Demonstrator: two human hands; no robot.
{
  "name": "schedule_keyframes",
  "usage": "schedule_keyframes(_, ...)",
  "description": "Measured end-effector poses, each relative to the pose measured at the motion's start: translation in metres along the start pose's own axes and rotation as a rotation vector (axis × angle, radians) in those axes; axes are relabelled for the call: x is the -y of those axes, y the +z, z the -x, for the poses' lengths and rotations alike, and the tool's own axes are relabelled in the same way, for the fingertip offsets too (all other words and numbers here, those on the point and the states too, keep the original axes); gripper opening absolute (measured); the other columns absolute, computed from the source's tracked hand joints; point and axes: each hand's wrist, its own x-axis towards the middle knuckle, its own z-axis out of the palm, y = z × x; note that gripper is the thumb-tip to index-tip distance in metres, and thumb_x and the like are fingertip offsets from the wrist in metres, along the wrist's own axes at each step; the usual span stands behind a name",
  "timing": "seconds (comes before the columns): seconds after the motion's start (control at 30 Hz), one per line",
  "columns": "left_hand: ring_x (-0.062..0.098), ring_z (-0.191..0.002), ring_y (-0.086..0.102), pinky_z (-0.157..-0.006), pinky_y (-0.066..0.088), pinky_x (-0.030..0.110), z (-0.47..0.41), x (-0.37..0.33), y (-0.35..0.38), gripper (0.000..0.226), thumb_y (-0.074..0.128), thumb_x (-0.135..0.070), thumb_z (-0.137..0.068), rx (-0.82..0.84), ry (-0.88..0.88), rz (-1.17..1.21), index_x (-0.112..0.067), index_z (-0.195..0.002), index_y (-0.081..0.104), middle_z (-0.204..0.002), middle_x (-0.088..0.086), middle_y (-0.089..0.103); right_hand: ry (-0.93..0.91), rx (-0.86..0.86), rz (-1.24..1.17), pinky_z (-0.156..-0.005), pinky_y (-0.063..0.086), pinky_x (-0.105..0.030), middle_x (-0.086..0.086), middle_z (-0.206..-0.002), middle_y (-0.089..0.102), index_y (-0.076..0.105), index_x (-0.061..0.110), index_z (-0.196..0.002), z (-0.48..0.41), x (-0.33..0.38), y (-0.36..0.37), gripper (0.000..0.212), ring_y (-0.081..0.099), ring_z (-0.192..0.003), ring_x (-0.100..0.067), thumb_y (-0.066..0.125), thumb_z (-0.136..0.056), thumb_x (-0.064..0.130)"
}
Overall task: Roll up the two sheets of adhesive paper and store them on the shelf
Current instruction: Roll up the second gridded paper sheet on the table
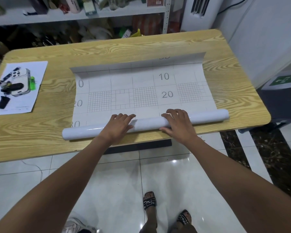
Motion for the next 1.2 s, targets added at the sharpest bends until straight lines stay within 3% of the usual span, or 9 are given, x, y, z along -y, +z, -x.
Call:
schedule_keyframes(0.23, 0.035, -0.102, 0.052, -0.089, 0.038, 0.045, 0.002, -0.002, 0.003, 0.042, 0.047, -0.023, -0.094, -0.032, -0.029, 0.016, -0.01, -0.134, 0.041, -0.121, 0.015, 0.053, -0.003, 0.008, 0.006, -0.089, 0.035, -0.039, -0.005, -0.106, 0.058, 0.059, 0.017, -0.118, -0.003, -0.001, -0.002, 0.054, 0.053, -0.092, -0.028, 0.063, -0.078, 0.052)
schedule_keyframes(0.43, 0.035, -0.086, 0.059, -0.079, 0.046, 0.042, 0.003, -0.002, 0.003, 0.043, 0.06, -0.022, -0.088, -0.074, -0.025, 0.052, -0.007, -0.126, 0.047, -0.114, 0.018, 0.054, 0.016, -0.003, -0.012, -0.088, 0.035, -0.038, -0.003, -0.103, 0.06, 0.058, 0.015, -0.114, -0.004, 0.003, 0.001, 0.049, 0.055, -0.091, -0.027, 0.053, -0.082, 0.052)
schedule_keyframes(0.67, 0.028, -0.079, 0.061, -0.075, 0.048, 0.037, 0.004, 0.003, 0.007, 0.048, 0.033, -0.044, -0.086, -0.117, 0.004, 0.049, -0.014, -0.122, 0.043, -0.109, 0.012, 0.056, 0.011, -0.03, 0.002, -0.086, 0.044, -0.04, -0.001, -0.099, 0.062, 0.061, 0.017, -0.108, -0.006, 0.004, 0.0, 0.044, 0.057, -0.09, -0.024, 0.043, -0.087, 0.052)
schedule_keyframes(0.8, 0.026, -0.087, 0.059, -0.079, 0.047, 0.038, 0.003, 0.007, 0.012, 0.05, 0.051, -0.045, -0.082, -0.137, 0.027, 0.037, -0.019, -0.122, 0.038, -0.11, 0.01, 0.056, 0.019, -0.038, 0.033, -0.085, 0.045, -0.039, 0.001, -0.1, 0.062, 0.064, 0.019, -0.103, -0.009, 0.005, -0.001, 0.049, 0.058, -0.09, -0.023, 0.03, -0.087, 0.051)
schedule_keyframes(0.93, 0.028, -0.085, 0.06, -0.076, 0.049, 0.039, 0.0, 0.009, 0.016, 0.069, 0.077, -0.04, -0.068, -0.144, 0.042, 0.018, -0.019, -0.12, 0.038, -0.105, 0.009, 0.059, 0.025, -0.026, 0.06, -0.084, 0.043, -0.038, -0.001, -0.097, 0.061, 0.065, 0.018, -0.101, -0.012, 0.004, 0.001, 0.05, 0.057, -0.084, -0.024, 0.028, -0.088, 0.05)
schedule_keyframes(1.1, 0.026, -0.085, 0.059, -0.073, 0.05, 0.038, -0.002, 0.012, 0.02, 0.075, 0.084, -0.037, -0.059, -0.201, 0.064, -0.011, -0.017, -0.12, 0.043, -0.104, 0.008, 0.058, -0.002, -0.06, 0.081, -0.084, 0.032, -0.035, -0.001, -0.09, 0.061, 0.066, 0.017, -0.1, -0.014, 0.002, 0.005, 0.05, 0.057, -0.079, -0.024, 0.031, -0.089, 0.05)
schedule_keyframes(1.2, 0.021, -0.091, 0.044, -0.072, 0.048, 0.038, -0.002, 0.014, 0.025, 0.074, 0.085, -0.033, -0.059, -0.249, 0.078, 0.017, -0.017, -0.119, 0.044, -0.109, 0.004, 0.046, -0.004, -0.07, 0.04, -0.086, 0.032, -0.035, -0.001, -0.092, 0.063, 0.065, 0.016, -0.105, -0.016, 0.003, 0.004, 0.049, 0.058, -0.079, -0.025, 0.033, -0.09, 0.05)
